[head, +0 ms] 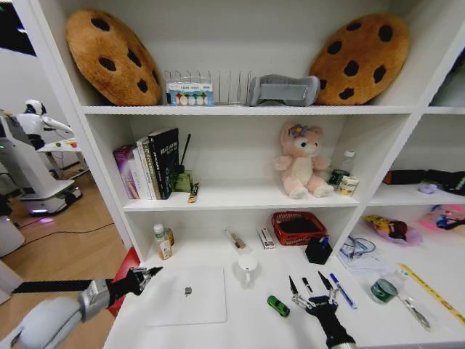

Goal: Organize the objects on the table.

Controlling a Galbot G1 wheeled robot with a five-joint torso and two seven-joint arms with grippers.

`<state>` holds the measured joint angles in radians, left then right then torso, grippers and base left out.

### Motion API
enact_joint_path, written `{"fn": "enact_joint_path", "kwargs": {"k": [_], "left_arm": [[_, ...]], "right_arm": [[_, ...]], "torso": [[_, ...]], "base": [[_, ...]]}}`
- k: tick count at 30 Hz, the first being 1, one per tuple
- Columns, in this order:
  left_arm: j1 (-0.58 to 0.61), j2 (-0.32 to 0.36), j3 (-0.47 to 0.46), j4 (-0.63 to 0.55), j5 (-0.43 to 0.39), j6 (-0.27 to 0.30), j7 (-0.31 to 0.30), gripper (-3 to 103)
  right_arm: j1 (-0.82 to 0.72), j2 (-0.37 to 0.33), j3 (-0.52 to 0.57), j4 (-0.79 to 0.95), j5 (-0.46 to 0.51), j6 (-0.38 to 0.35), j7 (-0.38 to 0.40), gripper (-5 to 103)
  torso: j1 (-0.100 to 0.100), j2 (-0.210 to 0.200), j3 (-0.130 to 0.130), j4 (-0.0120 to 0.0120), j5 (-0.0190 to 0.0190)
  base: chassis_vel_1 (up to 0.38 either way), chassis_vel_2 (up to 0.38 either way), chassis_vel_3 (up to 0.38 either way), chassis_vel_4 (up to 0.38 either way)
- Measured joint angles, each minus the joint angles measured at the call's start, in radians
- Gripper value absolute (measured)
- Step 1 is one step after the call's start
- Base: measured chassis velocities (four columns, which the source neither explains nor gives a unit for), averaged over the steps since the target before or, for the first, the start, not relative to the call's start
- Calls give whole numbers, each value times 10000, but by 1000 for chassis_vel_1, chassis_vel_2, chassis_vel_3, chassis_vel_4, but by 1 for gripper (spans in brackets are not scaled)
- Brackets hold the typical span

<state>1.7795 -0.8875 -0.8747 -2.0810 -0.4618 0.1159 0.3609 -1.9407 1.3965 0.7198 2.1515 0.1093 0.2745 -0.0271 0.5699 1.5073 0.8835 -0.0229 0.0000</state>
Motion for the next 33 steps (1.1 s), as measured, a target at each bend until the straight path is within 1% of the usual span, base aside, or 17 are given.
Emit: {"fn": "enact_joint_path", "kwargs": {"k": [2, 4, 5, 6, 7, 9, 10, 13, 14, 17, 18, 19, 20, 24, 27, 30, 33], "left_arm": [[188, -1114, -254, -575, -435, 267, -1467, 2], [250, -2163, -462, -1200, -867, 396, -2938, 13], [250, -2163, -462, -1200, -867, 396, -2938, 13], [274, -2546, -592, -1377, -906, 424, -3280, 18], [274, -2546, -592, -1377, -906, 424, -3280, 18], [510, -3477, -1032, -1766, -537, 497, -3605, 29], [510, -3477, -1032, -1766, -537, 497, -3605, 29], [1048, -4001, -1075, -2315, -110, 623, -3693, 45], [1048, -4001, -1075, -2315, -110, 623, -3693, 45], [1283, -4054, -922, -2715, 54, 732, -3804, 61], [1325, -4129, -781, -2954, -1, 900, -4094, 68], [1325, -4129, -781, -2954, -1, 900, -4094, 68], [1347, -4329, -676, -3201, -250, 1155, -4474, 73], [1545, -4740, -522, -3648, -838, 1558, -5055, 84], [1628, -4850, -518, -3724, -823, 1596, -5126, 89], [1644, -4922, -680, -3703, -320, 1521, -4870, 100], [1607, -4844, -592, -3714, -215, 1499, -4550, 100]], "right_arm": [[-13, -34, -22, 161, 33, -306, 438, 100], [-38, -83, -13, 316, 82, -613, 802, 100], [-38, -83, -13, 316, 82, -613, 802, 100], [-63, -110, -10, 362, 113, -676, 859, 100], [-63, -110, -10, 362, 113, -676, 859, 100], [-123, -172, -12, 454, 133, -734, 912, 100], [-123, -172, -12, 454, 133, -734, 912, 100], [-137, -189, -10, 505, 74, -892, 1272, 100], [-137, -189, -10, 505, 74, -892, 1272, 100], [-211, -177, 1, 560, 31, -1016, 1605, 100], [-240, -175, 4, 564, -6, -1089, 1791, 100], [-240, -175, 4, 564, -6, -1089, 1791, 100], [-272, -177, 10, 575, -13, -1151, 1929, 100], [-396, -180, 54, 690, 0, -1313, 2123, 100], [-452, -191, 67, 737, 37, -1385, 2147, 100], [-485, -241, 4, 763, 92, -1429, 2098, 100], [-423, -256, -109, 736, 79, -1418, 1958, 100]], "torso": [[0, 0, 0, 1, 2], [0, 0, -1, -5, 4], [0, 0, -1, -5, 4], [0, 0, 0, -5, 3], [0, 0, 0, -5, 3], [1, 0, 0, -5, 3], [1, 0, 0, -5, 3], [0, 0, 0, -2, 4], [0, 0, 0, -2, 4], [0, 0, 0, -4, 2], [0, 0, 1, -6, 3], [0, 0, 1, -6, 3], [1, 0, 1, -6, 1], [1, 0, 1, -3, 2], [0, 0, 1, -3, 2], [0, 0, 1, -2, 0], [1, 0, 1, -4, 0]], "base": [[0, 0, 0, 0], [0, 0, 0, 0], [0, 0, 0, 0], [0, 0, 0, 0], [0, 0, 0, 0], [0, 0, 0, 0], [0, 0, 0, 0], [0, 0, 0, 0], [0, 0, 0, 0], [0, 0, 0, 0], [0, 0, 0, 0], [0, 0, 0, 0], [0, 0, 0, 0], [0, 0, 0, 0], [0, 0, 0, 0], [0, 0, 0, 0], [0, 0, 0, 0]]}}
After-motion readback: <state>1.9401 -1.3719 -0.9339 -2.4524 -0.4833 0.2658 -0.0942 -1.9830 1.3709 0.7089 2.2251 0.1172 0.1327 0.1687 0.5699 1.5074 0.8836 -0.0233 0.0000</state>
